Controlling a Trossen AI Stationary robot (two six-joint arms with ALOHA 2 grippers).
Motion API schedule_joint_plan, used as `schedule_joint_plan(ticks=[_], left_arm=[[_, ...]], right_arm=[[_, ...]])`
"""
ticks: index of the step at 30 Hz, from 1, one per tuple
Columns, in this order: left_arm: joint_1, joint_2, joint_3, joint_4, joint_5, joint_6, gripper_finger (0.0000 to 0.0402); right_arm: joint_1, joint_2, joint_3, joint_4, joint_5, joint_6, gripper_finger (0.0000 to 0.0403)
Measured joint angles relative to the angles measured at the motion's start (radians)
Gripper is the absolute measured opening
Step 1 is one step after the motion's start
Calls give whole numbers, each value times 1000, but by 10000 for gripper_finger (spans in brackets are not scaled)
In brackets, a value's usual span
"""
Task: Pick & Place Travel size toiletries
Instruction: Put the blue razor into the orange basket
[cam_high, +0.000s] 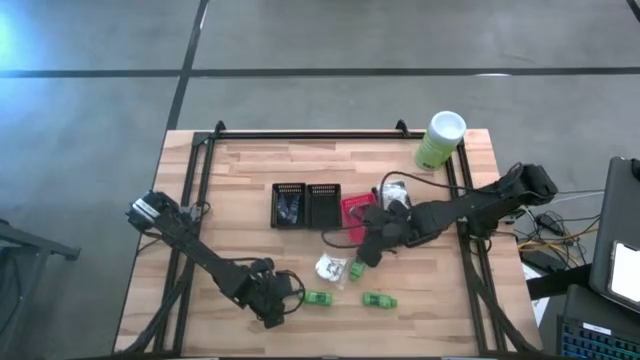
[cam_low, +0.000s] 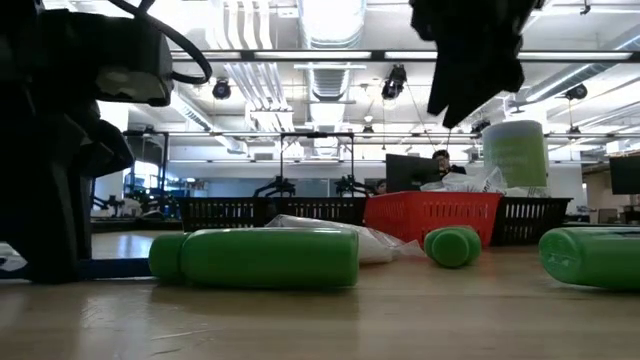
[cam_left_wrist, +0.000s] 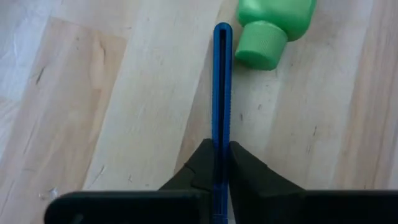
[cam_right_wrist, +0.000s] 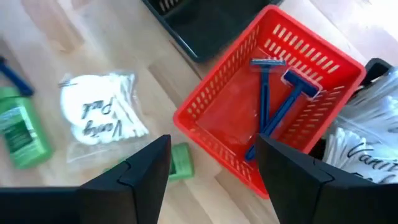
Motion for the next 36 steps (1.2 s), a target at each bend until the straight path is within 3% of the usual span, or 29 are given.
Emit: schedule_joint_plan(ticks=[10,15,23,31,36], left_arm=[[7,-118,-6,-122,-75,-25,24],[18,-213,-6,-150,-157,-33,24],[50,-359,-6,-153,-302,-22,25],[81,-444,-6,-178,-334,51,25],[90,-461,-5,-192,-334,80,25]], right_arm=[[2,-116,-53,-194,-172,95,196],[18,-129,-164,-77,-258,197,133],[12,-83,-252,128,-205,327,16],[-37,-21,-281,215,-288,310,9],[-58,10,-278,284,-264,324,12]])
